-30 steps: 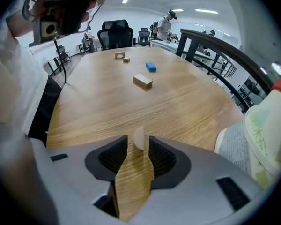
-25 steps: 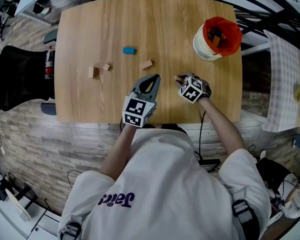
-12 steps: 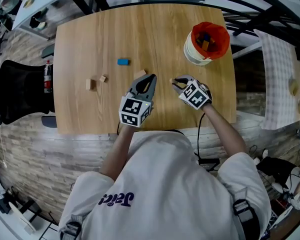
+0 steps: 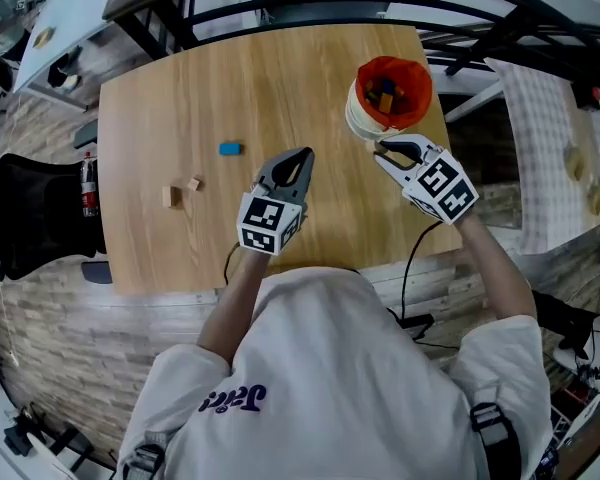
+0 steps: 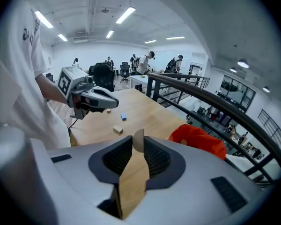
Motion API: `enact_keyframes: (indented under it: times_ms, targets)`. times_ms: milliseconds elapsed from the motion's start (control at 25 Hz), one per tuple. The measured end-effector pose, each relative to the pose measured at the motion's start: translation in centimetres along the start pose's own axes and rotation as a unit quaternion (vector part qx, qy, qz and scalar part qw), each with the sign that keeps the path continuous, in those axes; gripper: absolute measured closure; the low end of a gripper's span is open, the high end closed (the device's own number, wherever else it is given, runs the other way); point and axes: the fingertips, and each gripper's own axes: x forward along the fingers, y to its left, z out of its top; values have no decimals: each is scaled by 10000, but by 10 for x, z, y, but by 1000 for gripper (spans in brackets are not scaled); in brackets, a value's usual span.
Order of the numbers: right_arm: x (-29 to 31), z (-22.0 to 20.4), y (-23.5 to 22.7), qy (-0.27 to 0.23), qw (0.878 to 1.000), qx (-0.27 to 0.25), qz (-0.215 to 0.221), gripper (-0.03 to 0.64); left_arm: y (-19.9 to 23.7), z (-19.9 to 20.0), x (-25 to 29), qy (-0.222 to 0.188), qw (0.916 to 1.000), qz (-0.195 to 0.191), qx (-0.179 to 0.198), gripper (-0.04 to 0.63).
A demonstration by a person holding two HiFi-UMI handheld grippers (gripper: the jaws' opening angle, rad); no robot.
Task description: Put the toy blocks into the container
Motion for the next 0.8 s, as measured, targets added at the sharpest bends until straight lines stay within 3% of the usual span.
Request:
enact_keyframes:
  times_ms: [440, 800]
  targets:
    - [-59, 17, -85, 411, 9948, -909, -212, 531, -31, -5, 21, 107, 9994, -332, 64, 588]
    - [9, -9, -143, 1267, 9793, -1571, 181, 531, -38, -10, 28, 174, 9991, -383, 64, 588]
